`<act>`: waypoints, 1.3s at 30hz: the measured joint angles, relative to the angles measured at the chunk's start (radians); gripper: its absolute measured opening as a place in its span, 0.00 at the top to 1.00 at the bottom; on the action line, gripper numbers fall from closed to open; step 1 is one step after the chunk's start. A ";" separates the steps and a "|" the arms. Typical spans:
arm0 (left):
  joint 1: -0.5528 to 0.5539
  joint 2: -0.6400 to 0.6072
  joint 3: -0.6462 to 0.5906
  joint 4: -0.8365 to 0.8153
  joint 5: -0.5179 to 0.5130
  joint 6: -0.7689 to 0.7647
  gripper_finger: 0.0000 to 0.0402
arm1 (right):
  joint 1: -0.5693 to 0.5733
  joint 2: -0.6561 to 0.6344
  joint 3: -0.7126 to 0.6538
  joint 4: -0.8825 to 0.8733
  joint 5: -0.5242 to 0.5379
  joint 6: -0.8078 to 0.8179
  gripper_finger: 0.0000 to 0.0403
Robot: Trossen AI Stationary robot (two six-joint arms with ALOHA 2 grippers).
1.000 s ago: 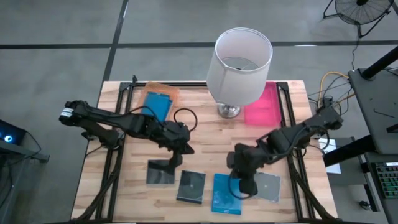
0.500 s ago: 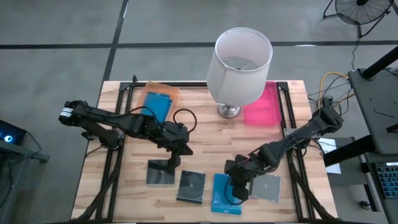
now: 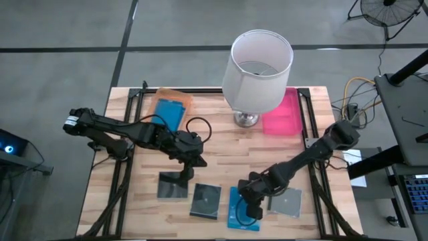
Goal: Pick & place jewel cases by type
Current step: Put the blue cd case into the orange bin
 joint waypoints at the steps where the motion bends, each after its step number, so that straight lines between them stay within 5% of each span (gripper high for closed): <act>1: 0.000 0.000 0.000 0.000 -0.001 0.000 1.00 | -0.001 0.011 0.000 0.012 -0.001 -0.003 0.98; 13: 0.000 0.000 0.000 0.001 -0.006 -0.006 1.00 | -0.029 0.112 0.006 0.068 -0.049 -0.061 0.98; 39: 0.000 0.000 0.000 0.020 -0.006 -0.033 1.00 | -0.086 0.115 -0.053 0.081 -0.023 -0.065 0.98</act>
